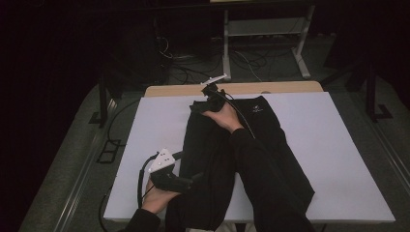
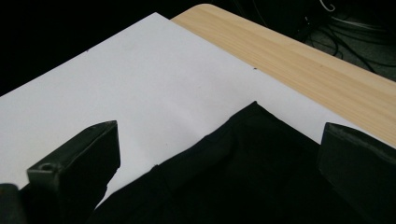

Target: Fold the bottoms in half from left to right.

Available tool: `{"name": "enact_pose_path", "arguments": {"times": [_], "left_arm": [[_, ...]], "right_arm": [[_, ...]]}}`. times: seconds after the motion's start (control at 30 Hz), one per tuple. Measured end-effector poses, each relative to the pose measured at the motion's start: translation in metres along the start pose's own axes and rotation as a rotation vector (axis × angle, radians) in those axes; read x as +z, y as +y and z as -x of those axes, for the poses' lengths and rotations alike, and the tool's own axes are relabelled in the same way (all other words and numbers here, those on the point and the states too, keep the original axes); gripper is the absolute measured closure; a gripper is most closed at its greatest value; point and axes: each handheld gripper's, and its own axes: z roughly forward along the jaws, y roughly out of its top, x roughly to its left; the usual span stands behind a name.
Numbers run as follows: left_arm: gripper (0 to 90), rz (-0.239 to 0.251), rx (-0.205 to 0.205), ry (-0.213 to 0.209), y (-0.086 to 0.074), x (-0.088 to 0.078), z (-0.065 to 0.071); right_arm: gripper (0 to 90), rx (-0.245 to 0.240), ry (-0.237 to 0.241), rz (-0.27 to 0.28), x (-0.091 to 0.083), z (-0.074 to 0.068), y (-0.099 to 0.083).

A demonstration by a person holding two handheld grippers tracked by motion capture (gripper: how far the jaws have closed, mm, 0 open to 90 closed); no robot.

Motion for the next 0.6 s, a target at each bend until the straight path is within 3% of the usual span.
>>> {"name": "enact_pose_path", "arguments": {"times": [0.1,0.17,0.3,0.6], "left_arm": [[0.0,-0.001,-0.001,0.001,0.000,-0.001,0.000],[0.0,0.001,-0.003,0.001,0.000,-0.001,0.000],[0.0,0.000,-0.002,0.000,0.000,-0.002,0.000],[0.0,0.001,-0.001,-0.002,0.000,-0.002,0.000]], "right_arm": [[0.0,0.006,-0.007,0.004,0.008,-0.003,0.000],[6.8,0.015,-0.018,0.003,0.014,-0.004,-0.001],[11.7,0.042,-0.037,0.007,0.023,-0.007,-0.004],[17.3,0.064,-0.072,-0.024,0.039,-0.010,-0.009]]}}
